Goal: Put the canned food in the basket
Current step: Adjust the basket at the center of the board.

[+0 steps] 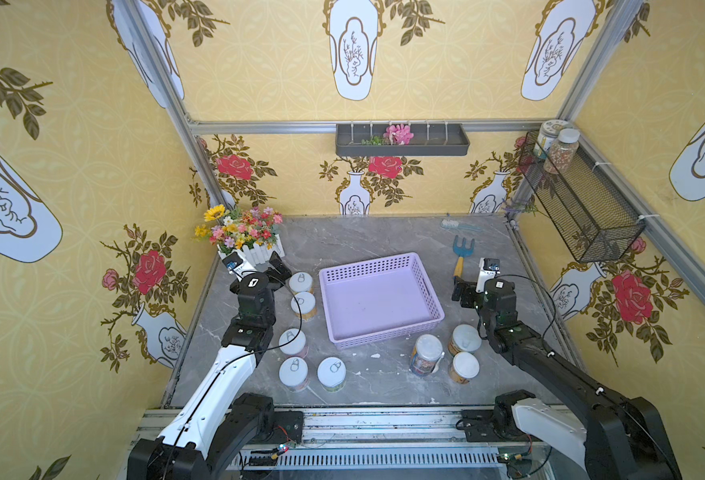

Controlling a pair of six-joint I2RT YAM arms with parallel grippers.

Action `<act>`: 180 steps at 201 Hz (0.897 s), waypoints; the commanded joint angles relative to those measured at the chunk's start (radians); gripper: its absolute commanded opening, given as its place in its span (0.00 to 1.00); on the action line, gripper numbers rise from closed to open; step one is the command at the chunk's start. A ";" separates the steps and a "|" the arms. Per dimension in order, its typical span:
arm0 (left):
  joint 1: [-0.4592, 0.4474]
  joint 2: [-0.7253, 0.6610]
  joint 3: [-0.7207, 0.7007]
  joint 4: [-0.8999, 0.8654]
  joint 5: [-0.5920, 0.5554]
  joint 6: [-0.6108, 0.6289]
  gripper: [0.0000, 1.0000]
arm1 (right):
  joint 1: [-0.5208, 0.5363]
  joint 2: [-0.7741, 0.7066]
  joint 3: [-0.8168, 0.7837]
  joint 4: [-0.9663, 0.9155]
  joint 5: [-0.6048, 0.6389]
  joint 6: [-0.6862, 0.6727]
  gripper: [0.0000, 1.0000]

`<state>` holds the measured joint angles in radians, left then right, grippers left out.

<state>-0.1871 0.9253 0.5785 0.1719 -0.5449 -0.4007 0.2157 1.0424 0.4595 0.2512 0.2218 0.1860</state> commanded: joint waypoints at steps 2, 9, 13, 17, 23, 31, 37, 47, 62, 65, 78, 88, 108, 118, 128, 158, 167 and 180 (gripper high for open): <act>0.005 -0.007 0.031 -0.183 0.023 -0.106 1.00 | 0.056 -0.005 0.050 -0.053 -0.032 0.044 0.97; 0.006 -0.018 0.033 -0.205 0.023 -0.136 1.00 | 0.081 -0.005 0.059 -0.049 -0.060 0.044 0.97; 0.007 -0.023 0.034 -0.225 0.021 -0.166 1.00 | 0.094 -0.004 0.065 -0.051 -0.070 0.048 0.97; 0.009 -0.031 0.037 -0.256 0.018 -0.203 1.00 | 0.108 -0.003 0.074 -0.056 -0.078 0.056 0.97; 0.012 -0.040 0.039 -0.304 0.013 -0.264 1.00 | 0.129 0.001 0.088 -0.070 -0.083 0.076 0.97; 0.025 -0.053 0.041 -0.318 0.033 -0.286 1.00 | 0.153 0.011 0.117 -0.109 -0.085 0.112 0.97; 0.035 -0.057 0.044 -0.328 0.062 -0.286 1.00 | 0.168 0.022 0.145 -0.153 -0.090 0.141 0.97; 0.041 -0.056 0.065 -0.359 0.098 -0.291 1.00 | 0.186 0.045 0.195 -0.235 -0.094 0.196 0.97; 0.041 -0.030 0.116 -0.421 0.144 -0.257 1.00 | 0.194 0.079 0.258 -0.350 -0.109 0.279 0.97; 0.041 -0.024 0.126 -0.437 0.150 -0.256 1.00 | 0.194 0.085 0.267 -0.368 -0.113 0.292 0.97; 0.040 0.002 0.171 -0.497 0.204 -0.233 1.00 | 0.195 0.106 0.302 -0.431 -0.141 0.335 0.97; 0.040 0.018 0.192 -0.527 0.255 -0.222 1.00 | 0.194 0.122 0.328 -0.470 -0.174 0.346 0.97; 0.014 0.048 0.236 -0.604 0.298 -0.212 1.00 | 0.199 0.152 0.365 -0.508 -0.272 0.307 0.97; -0.026 0.060 0.261 -0.647 0.285 -0.206 1.00 | 0.203 0.169 0.389 -0.545 -0.288 0.298 0.97; -0.076 0.070 0.283 -0.689 0.266 -0.208 1.00 | 0.204 0.184 0.414 -0.589 -0.289 0.297 0.97; -0.236 0.112 0.331 -0.807 0.225 -0.237 1.00 | 0.205 0.249 0.512 -0.735 -0.258 0.305 0.97; -0.279 0.124 0.342 -0.840 0.207 -0.255 1.00 | 0.205 0.264 0.534 -0.765 -0.247 0.304 0.97; -0.333 0.138 0.348 -0.866 0.210 -0.266 1.00 | 0.202 0.286 0.571 -0.808 -0.227 0.294 0.97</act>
<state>-0.4381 1.0374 0.9100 -0.5667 -0.3088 -0.6323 0.4183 1.2964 0.9749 -0.4263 -0.0299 0.4908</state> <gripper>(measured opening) 0.999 0.973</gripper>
